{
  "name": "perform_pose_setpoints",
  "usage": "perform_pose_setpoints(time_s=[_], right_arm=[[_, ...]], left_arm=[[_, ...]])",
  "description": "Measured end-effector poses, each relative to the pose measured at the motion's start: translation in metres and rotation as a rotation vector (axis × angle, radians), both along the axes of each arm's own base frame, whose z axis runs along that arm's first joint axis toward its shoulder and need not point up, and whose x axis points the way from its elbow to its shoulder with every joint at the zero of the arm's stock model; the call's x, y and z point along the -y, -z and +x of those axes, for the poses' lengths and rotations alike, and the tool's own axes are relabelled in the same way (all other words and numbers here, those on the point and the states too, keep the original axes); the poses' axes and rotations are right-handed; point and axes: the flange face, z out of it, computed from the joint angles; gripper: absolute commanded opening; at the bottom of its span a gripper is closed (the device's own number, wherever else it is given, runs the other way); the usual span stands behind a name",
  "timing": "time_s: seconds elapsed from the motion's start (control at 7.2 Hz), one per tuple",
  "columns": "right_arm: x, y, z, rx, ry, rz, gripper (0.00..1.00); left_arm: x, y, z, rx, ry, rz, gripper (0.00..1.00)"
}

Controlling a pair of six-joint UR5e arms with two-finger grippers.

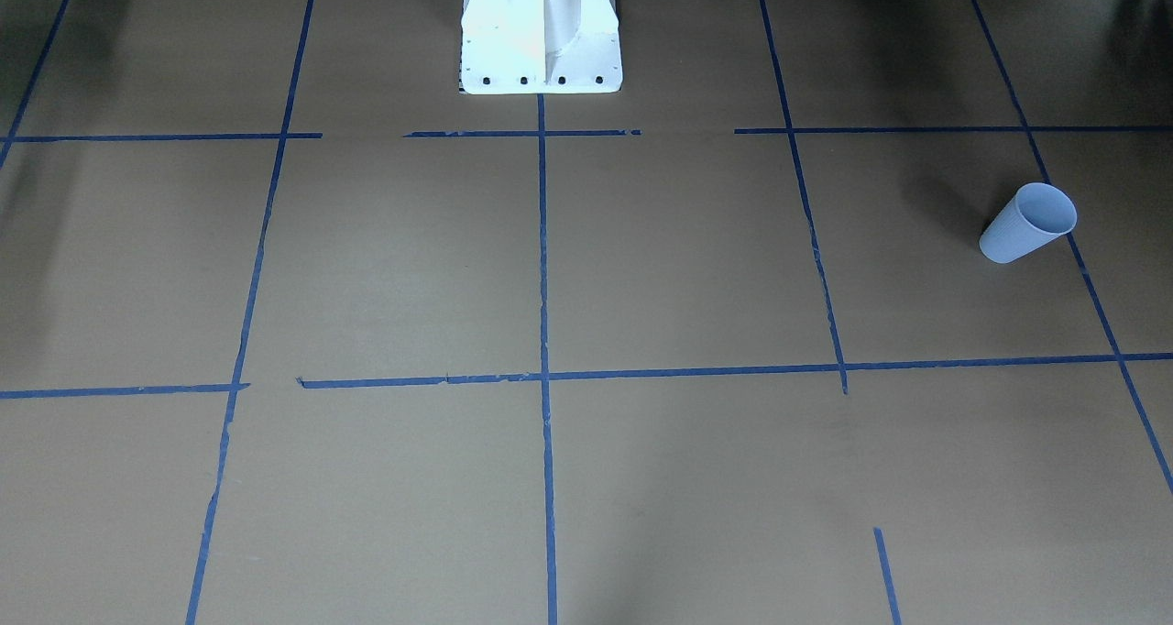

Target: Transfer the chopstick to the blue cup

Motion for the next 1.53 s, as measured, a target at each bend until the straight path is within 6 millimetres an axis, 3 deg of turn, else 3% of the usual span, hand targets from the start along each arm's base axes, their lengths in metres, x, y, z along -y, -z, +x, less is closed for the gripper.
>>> perform_pose_setpoints(time_s=[0.56,0.97,1.11,1.25,1.39,1.53], right_arm=[[0.000,0.000,-0.001,0.005,-0.002,-0.004,1.00],[0.000,0.000,-0.003,0.018,0.001,-0.006,1.00],[-0.001,0.000,-0.003,0.023,0.001,-0.006,1.00],[-0.001,0.000,-0.003,0.024,0.001,-0.008,1.00],[-0.001,0.000,-0.003,0.025,0.001,-0.010,1.00],[-0.001,-0.001,-0.003,0.025,0.001,-0.010,1.00]], left_arm=[[0.013,0.005,0.077,-0.009,-0.037,0.008,1.00],[0.018,-0.015,0.131,-0.025,-0.043,-0.002,1.00],[0.018,-0.021,0.148,-0.030,-0.054,-0.004,0.90],[0.021,-0.026,0.163,-0.032,-0.067,-0.008,0.33],[0.025,-0.030,0.172,-0.031,-0.077,-0.013,0.08],[0.028,-0.032,0.176,-0.031,-0.082,-0.016,0.01]])
